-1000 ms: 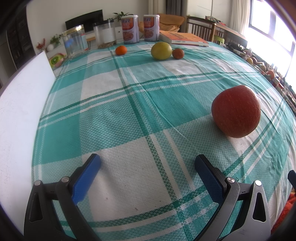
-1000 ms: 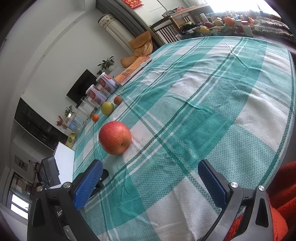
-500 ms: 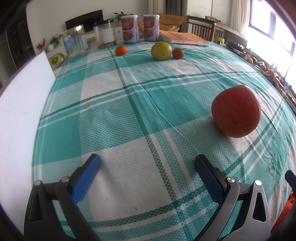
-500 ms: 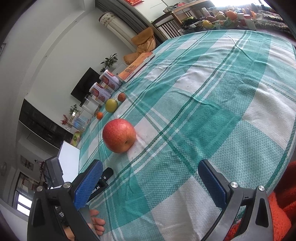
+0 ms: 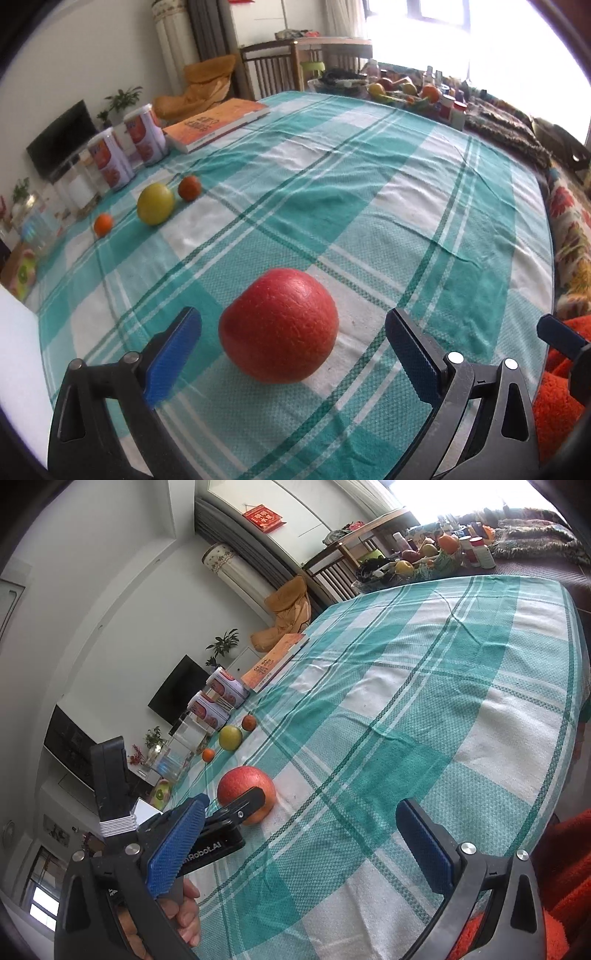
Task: Organize fruits
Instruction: 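Close the left tool on the red apple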
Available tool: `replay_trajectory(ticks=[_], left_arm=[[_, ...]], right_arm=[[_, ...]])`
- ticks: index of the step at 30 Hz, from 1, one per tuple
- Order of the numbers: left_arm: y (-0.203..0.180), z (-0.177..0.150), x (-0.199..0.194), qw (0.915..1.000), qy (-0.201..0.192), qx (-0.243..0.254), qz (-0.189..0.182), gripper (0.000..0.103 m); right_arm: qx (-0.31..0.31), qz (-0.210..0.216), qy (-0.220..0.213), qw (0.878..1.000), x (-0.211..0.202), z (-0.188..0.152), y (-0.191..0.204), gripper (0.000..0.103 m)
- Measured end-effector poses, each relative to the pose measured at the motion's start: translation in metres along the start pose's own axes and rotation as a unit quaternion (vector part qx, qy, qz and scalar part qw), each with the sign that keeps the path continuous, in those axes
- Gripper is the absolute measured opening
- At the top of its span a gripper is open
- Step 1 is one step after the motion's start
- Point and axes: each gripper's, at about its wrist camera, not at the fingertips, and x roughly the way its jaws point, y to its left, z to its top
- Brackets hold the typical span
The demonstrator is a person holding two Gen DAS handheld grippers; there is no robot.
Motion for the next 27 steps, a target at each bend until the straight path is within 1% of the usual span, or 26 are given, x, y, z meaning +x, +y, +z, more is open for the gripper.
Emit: replay_trajectory(ticks=[2,3,4,5,6,8,9,10,12,13,14,16,18,19,20,21,22,24,27], left_arm=[[0.001,-0.002,0.008,0.9999,0.007,0.008,-0.009,0.099],[0.002,-0.004,0.006,1.0,0.001,0.007,-0.002,0.09],[0.005,-0.007,0.002,0.9997,-0.011,0.004,0.022,0.072],[0.013,-0.01,-0.002,0.9997,-0.014,-0.011,0.014,0.072],[0.024,-0.013,-0.005,0.999,-0.012,-0.043,-0.005,0.071],[0.045,-0.022,-0.011,0.993,-0.01,-0.111,-0.04,0.071],[0.052,-0.029,-0.015,0.989,-0.009,-0.14,-0.046,0.071],[0.059,-0.036,-0.02,0.9855,-0.009,-0.164,-0.042,0.071],[0.07,-0.052,-0.031,0.98,-0.009,-0.196,-0.036,0.071],[0.075,-0.06,-0.036,0.9775,-0.008,-0.208,-0.034,0.071],[0.08,-0.068,-0.04,0.9756,-0.009,-0.217,-0.03,0.071],[0.086,-0.079,-0.045,0.9752,-0.009,-0.22,-0.016,0.071],[0.087,-0.086,-0.049,0.9768,-0.012,-0.214,-0.008,0.071],[0.086,-0.088,-0.05,0.9775,-0.016,-0.21,-0.011,0.071],[0.085,-0.09,-0.051,0.9786,-0.018,-0.205,-0.01,0.071],[0.083,-0.09,-0.052,0.98,-0.019,-0.198,-0.008,0.072],[0.08,-0.09,-0.052,0.9819,-0.021,-0.188,-0.005,0.072],[0.077,-0.089,-0.052,0.985,-0.025,-0.171,0.0,0.072],[0.078,-0.088,-0.049,0.987,-0.026,-0.159,-0.004,0.074]], right_arm=[[0.007,-0.001,0.0,1.0,0.0,0.001,-0.003,0.103],[0.011,-0.002,-0.001,1.0,0.0,0.001,-0.005,0.103],[0.016,-0.002,0.001,1.0,0.0,0.001,-0.007,0.103],[0.021,-0.002,0.003,1.0,0.001,0.001,-0.009,0.103],[0.025,-0.003,0.007,1.0,0.003,0.0,-0.011,0.103],[0.027,-0.003,0.017,0.999,0.007,0.0,-0.011,0.103],[0.026,-0.002,0.021,0.999,0.009,0.0,-0.011,0.103],[0.023,0.001,0.025,0.999,0.01,0.0,-0.01,0.103],[0.015,0.01,0.044,0.999,0.017,0.005,-0.005,0.103],[0.004,0.019,0.059,0.998,0.025,0.011,0.0,0.103],[-0.021,0.028,0.073,0.997,0.037,0.02,0.01,0.103],[-0.101,0.034,0.099,0.989,0.07,0.043,0.036,0.103],[-0.193,0.025,0.127,0.973,0.119,0.067,0.064,0.102],[-0.232,0.013,0.135,0.963,0.144,0.077,0.076,0.097],[-0.262,0.007,0.153,0.953,0.174,0.085,0.085,0.091],[-0.28,0.006,0.174,0.944,0.203,0.093,0.091,0.078],[-0.286,0.007,0.195,0.938,0.232,0.1,0.095,0.073],[-0.29,0.013,0.214,0.933,0.277,0.11,0.103,0.071],[-0.305,0.025,0.228,0.924,0.322,0.114,0.119,0.069]])
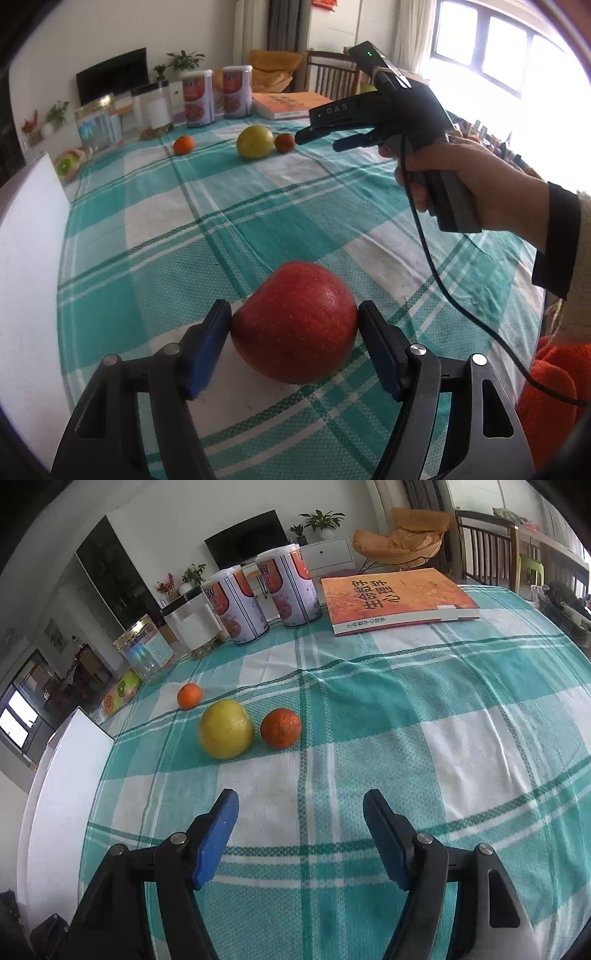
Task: Organize fruits
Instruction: 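Close the left tool on the red apple, then carry the apple over the box with the left tool while the right tool grasps a tangerine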
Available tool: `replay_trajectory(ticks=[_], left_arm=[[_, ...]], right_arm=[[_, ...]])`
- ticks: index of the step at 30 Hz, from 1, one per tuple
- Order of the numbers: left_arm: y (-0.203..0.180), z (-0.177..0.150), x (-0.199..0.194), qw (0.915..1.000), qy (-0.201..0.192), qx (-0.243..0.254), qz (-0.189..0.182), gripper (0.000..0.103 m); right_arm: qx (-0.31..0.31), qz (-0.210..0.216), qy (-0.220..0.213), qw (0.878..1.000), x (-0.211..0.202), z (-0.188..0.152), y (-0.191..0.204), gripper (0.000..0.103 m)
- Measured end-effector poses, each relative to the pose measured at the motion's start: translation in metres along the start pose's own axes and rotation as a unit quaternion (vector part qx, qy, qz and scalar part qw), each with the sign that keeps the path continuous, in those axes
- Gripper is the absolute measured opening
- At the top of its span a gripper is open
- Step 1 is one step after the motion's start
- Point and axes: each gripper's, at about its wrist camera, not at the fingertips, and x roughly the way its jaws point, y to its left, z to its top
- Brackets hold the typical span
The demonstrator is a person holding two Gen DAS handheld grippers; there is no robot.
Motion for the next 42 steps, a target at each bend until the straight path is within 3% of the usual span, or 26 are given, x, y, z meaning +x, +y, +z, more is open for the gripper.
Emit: replay_trajectory(ticks=[3,5,7,11,16,22,25,28,32,34,37,40,42], left_arm=[[0.002,0.001,0.006,0.9999,0.005,-0.002,-0.014,0.075],[0.0,0.001,0.01,0.9998,0.005,0.004,-0.017,0.075],[-0.004,0.0,0.012,0.9998,-0.003,0.014,-0.014,0.074],[0.005,0.0,0.01,0.9994,-0.009,-0.019,-0.029,0.073],[0.019,-0.006,-0.016,0.9934,-0.023,-0.086,-0.073,0.072],[0.018,-0.014,-0.091,0.9818,-0.049,-0.127,-0.132,0.072],[0.035,-0.018,-0.145,0.9736,-0.072,-0.158,-0.148,0.072],[0.07,-0.027,-0.197,0.9693,-0.106,-0.19,-0.114,0.073],[0.132,-0.048,-0.233,0.9635,-0.121,-0.239,-0.007,0.073],[0.168,-0.06,-0.227,0.9567,-0.098,-0.272,0.033,0.073],[0.212,-0.077,-0.201,0.9456,-0.051,-0.314,0.07,0.073],[0.232,-0.086,-0.17,0.9391,0.01,-0.333,0.085,0.073],[0.241,-0.09,-0.157,0.929,0.047,-0.36,0.072,0.073]], right_arm=[[-0.015,-0.004,0.004,1.0,0.025,0.02,0.006,0.068],[-0.01,-0.001,0.019,1.0,0.039,0.026,0.003,0.057],[-0.004,0.023,0.018,1.0,0.042,0.03,0.0,0.031],[0.026,0.052,0.011,0.998,0.025,0.018,-0.004,0.029],[0.075,0.115,-0.013,0.99,-0.036,-0.041,-0.006,0.029],[0.108,0.165,-0.008,0.98,-0.1,-0.123,0.031,0.029],[0.096,0.201,0.005,0.975,-0.119,-0.143,0.08,0.029],[0.037,0.24,0.019,0.97,-0.135,-0.151,0.153,0.029],[-0.058,0.295,0.049,0.952,-0.143,-0.163,0.265,0.029],[-0.118,0.3,0.065,0.944,-0.141,-0.173,0.317,0.029],[-0.212,0.272,0.084,0.935,-0.132,-0.197,0.378,0.03],[-0.289,0.223,0.098,0.926,-0.121,-0.224,0.414,0.03],[-0.316,0.194,0.102,0.923,-0.114,-0.237,0.426,0.031]])
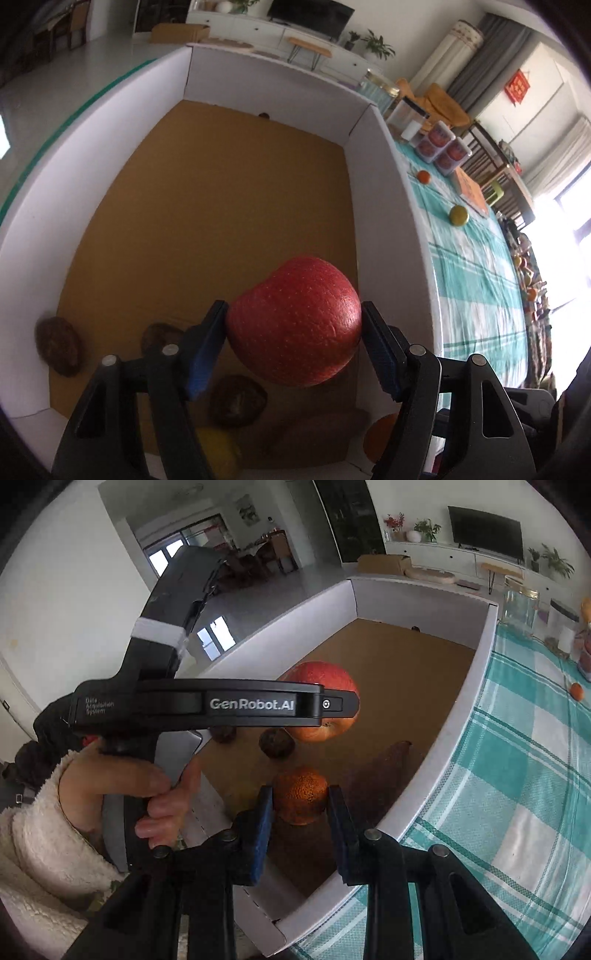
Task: Organize fruits
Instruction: 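Open both tools over the box to drop apple and tangerine, then move both tools back over the table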
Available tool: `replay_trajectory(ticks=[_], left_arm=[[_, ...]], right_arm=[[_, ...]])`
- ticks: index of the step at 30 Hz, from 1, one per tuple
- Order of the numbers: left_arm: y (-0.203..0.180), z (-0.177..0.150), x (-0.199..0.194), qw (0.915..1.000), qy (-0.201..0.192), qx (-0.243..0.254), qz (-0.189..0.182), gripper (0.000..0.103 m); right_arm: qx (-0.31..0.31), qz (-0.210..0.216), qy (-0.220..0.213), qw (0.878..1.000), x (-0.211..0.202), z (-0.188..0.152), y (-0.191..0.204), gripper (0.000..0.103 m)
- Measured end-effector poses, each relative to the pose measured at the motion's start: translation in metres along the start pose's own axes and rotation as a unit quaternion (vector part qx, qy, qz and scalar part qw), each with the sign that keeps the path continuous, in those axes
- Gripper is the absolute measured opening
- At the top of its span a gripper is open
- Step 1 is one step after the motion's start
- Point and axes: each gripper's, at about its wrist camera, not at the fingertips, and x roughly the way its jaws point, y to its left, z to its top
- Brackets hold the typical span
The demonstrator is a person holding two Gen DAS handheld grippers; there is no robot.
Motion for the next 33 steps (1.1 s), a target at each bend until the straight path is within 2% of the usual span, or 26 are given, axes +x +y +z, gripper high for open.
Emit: replay_trajectory(ticks=[1,3,6,8,10,12,13,14,16,18,20,21,22,23,24,25,27,31,33], left_arm=[[0.001,0.001,0.004,0.9999,0.011,-0.005,-0.003,0.073],[0.004,0.0,0.006,0.9998,0.018,-0.012,0.002,0.073],[0.005,-0.002,-0.007,0.9998,-0.012,-0.015,0.006,0.079],[0.001,-0.001,-0.014,0.9992,-0.033,-0.006,0.024,0.081],[-0.005,0.0,-0.023,0.9985,-0.052,-0.003,0.019,0.081],[-0.017,-0.002,-0.032,0.9975,-0.069,0.009,0.012,0.081],[-0.028,-0.005,-0.036,0.9967,-0.077,0.022,0.007,0.082],[-0.04,-0.008,-0.039,0.9957,-0.084,0.039,0.001,0.082],[-0.071,-0.019,-0.044,0.9927,-0.092,0.075,-0.019,0.085],[-0.105,-0.035,-0.043,0.9884,-0.088,0.111,-0.056,0.085],[-0.143,-0.054,-0.033,0.9818,-0.062,0.147,-0.103,0.086],[-0.161,-0.064,-0.025,0.9768,-0.044,0.166,-0.129,0.086],[-0.181,-0.074,-0.012,0.9707,-0.02,0.185,-0.152,0.086],[-0.198,-0.084,0.003,0.9662,0.002,0.201,-0.162,0.086],[-0.212,-0.091,0.018,0.9635,0.013,0.214,-0.161,0.086],[-0.226,-0.095,0.033,0.962,0.012,0.227,-0.151,0.086],[-0.241,-0.099,0.059,0.9643,-0.006,0.246,-0.099,0.086],[-0.244,-0.093,0.098,0.9627,-0.079,0.258,0.018,0.086],[-0.242,-0.086,0.114,0.9628,-0.09,0.251,0.045,0.086]], right_arm=[[-0.001,-0.01,0.003,1.0,0.004,-0.001,0.001,0.033],[0.011,-0.01,0.0,1.0,0.005,-0.001,-0.003,0.045],[0.06,0.021,-0.049,0.997,-0.023,-0.004,-0.027,0.062],[0.086,0.022,-0.082,0.993,-0.045,-0.008,-0.045,0.068],[0.108,0.015,-0.116,0.987,-0.067,-0.016,-0.064,0.076],[0.13,-0.019,-0.152,0.98,-0.088,-0.036,-0.088,0.09],[0.142,-0.054,-0.167,0.974,-0.095,-0.05,-0.103,0.099],[0.155,-0.096,-0.175,0.968,-0.099,-0.067,-0.12,0.103],[0.186,-0.196,-0.165,0.949,-0.099,-0.101,-0.157,0.103],[0.237,-0.269,-0.139,0.923,-0.096,-0.135,-0.2,0.103],[0.3,-0.298,-0.134,0.896,-0.104,-0.175,-0.233,0.103],[0.341,-0.305,-0.142,0.878,-0.111,-0.191,-0.246,0.103],[0.393,-0.292,-0.149,0.859,-0.12,-0.201,-0.268,0.103],[0.42,-0.276,-0.176,0.846,-0.132,-0.21,-0.276,0.103],[0.43,-0.279,-0.201,0.835,-0.144,-0.218,-0.277,0.103],[0.435,-0.297,-0.207,0.825,-0.15,-0.221,-0.279,0.103],[0.446,-0.314,-0.206,0.813,-0.158,-0.227,-0.278,0.103],[0.459,-0.314,-0.208,0.804,-0.161,-0.232,-0.277,0.103],[0.456,-0.315,-0.209,0.805,-0.157,-0.231,-0.277,0.103]])
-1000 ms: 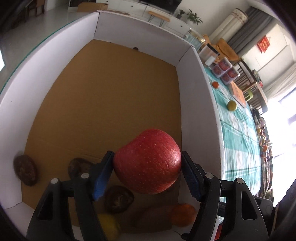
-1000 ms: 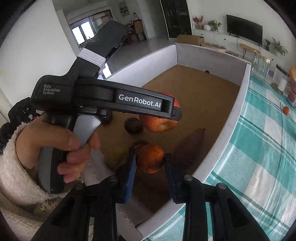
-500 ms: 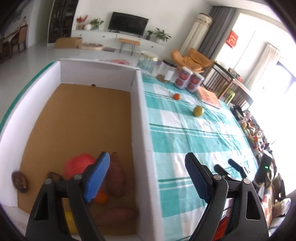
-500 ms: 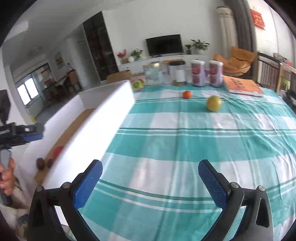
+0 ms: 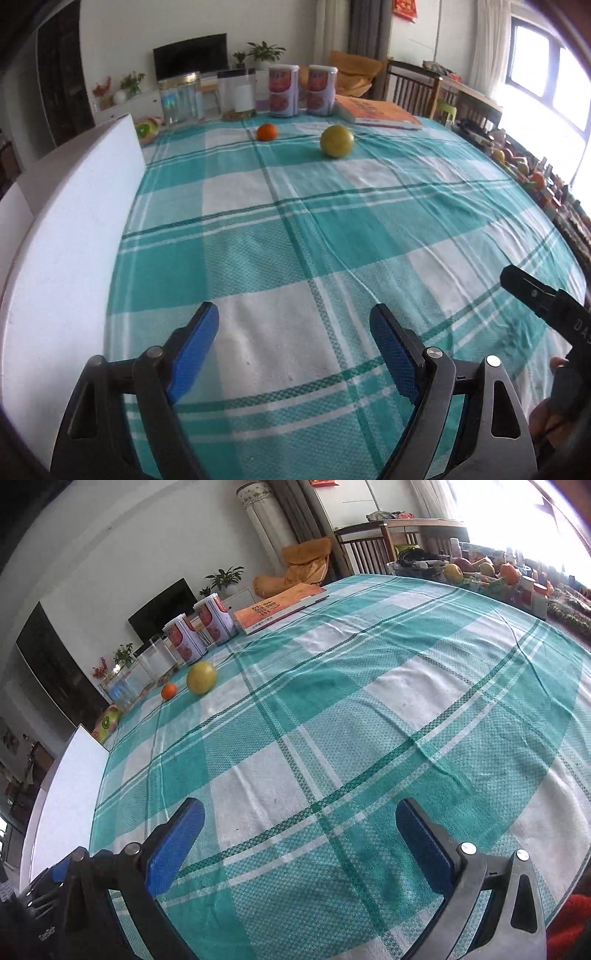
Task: Organize fruits
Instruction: 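Move both tools back over the table, then close the right tool on the yellow pear and lift it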
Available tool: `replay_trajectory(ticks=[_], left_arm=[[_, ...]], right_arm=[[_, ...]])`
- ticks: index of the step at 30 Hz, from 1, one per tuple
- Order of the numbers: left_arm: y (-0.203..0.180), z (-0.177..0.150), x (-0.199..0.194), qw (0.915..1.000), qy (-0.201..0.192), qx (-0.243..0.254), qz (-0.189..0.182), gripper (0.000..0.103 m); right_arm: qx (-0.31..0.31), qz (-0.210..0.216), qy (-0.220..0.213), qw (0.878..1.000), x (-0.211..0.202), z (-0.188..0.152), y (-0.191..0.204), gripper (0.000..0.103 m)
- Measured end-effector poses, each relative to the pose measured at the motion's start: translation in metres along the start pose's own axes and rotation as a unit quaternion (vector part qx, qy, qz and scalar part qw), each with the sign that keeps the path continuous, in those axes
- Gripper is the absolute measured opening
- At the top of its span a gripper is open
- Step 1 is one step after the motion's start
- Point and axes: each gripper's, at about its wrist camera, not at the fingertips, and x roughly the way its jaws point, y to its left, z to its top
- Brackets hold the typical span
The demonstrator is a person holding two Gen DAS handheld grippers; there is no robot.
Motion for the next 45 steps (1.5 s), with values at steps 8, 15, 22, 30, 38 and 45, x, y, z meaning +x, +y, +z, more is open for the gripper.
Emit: replay_trajectory(ticks=[8,15,22,30,38,45], left_arm=[[0.005,0.002,0.034,0.9989,0.024,0.006,0.04,0.086],[0.01,-0.001,0.04,0.9991,0.032,-0.007,0.028,0.088],[0.012,0.0,0.04,0.999,0.033,-0.011,0.027,0.091],[0.012,0.0,0.04,0.999,0.034,-0.01,0.027,0.091],[0.012,0.0,0.041,0.999,0.034,-0.011,0.027,0.091],[0.011,0.0,0.041,0.999,0.034,-0.01,0.028,0.092]], right_arm=[[-0.021,-0.016,0.018,1.0,0.014,-0.004,0.008,0.103],[-0.036,-0.025,0.026,0.999,0.018,-0.007,0.014,0.103],[-0.053,-0.017,0.056,0.997,0.031,-0.006,0.02,0.103],[-0.07,0.034,0.116,0.99,0.113,0.085,0.054,0.103],[-0.054,0.078,0.135,0.986,0.221,0.159,0.132,0.1],[-0.027,0.083,0.153,0.984,0.234,0.157,0.139,0.051]])
